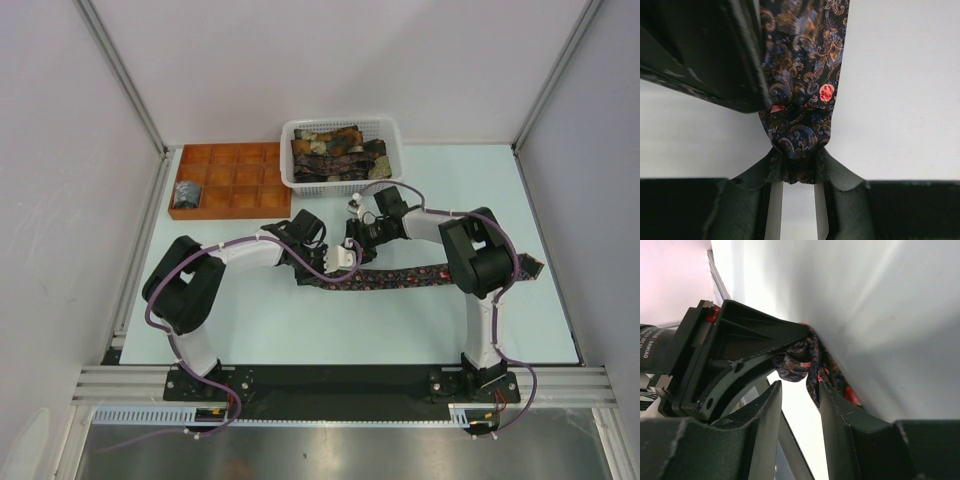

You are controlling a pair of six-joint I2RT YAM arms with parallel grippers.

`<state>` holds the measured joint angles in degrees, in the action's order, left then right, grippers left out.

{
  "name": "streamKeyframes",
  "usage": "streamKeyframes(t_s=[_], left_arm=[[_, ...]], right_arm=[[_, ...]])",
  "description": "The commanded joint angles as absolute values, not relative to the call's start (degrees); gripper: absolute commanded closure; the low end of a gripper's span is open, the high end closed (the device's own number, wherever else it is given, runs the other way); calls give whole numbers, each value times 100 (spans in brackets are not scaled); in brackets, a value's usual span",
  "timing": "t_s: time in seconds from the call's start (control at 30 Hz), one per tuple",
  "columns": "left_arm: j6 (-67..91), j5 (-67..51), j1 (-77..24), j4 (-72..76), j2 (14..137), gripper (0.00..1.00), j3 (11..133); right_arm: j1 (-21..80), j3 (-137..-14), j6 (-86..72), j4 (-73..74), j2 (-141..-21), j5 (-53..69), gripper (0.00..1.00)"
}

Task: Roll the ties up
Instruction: Roll the tie at the center of the board.

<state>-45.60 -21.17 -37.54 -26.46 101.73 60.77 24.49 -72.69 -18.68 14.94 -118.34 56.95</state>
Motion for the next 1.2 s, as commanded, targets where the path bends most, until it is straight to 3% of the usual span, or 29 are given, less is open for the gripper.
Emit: streamKeyframes(t_s=[0.0, 0.07, 0.13, 0.2, 0.47, 0.9, 1.17], left_arm=[[-4676, -1969, -3718, -2909, 10354, 83, 6029], [-4684, -1960, -3718, -2892, 10327, 83, 6003], [-4685, -1951, -3718, -2900, 10310, 84, 5977], [-4693, -1942, -3718, -2892, 10292, 83, 5959], [-4334, -2048, -3674, -2532, 10028, 85, 5766], [-3726, -2469, -3279, -1793, 9449, 83, 5300], [-4111, -2619, -2980, -1959, 9527, 84, 5423]], right_arm=[[2522, -6874, -2592, 546, -11339, 5592, 59], [2452, -6829, -2567, 553, -11347, 5380, 56], [2400, -6934, -2148, 973, -11530, 5256, 74], [2434, -7074, -1690, 1683, -11645, 5160, 82], [2654, -7259, -494, 2381, -11715, 4790, 76], [2944, -7330, 386, 2909, -12085, 3463, 92], [3015, -7348, 598, 3041, -12138, 3243, 94]])
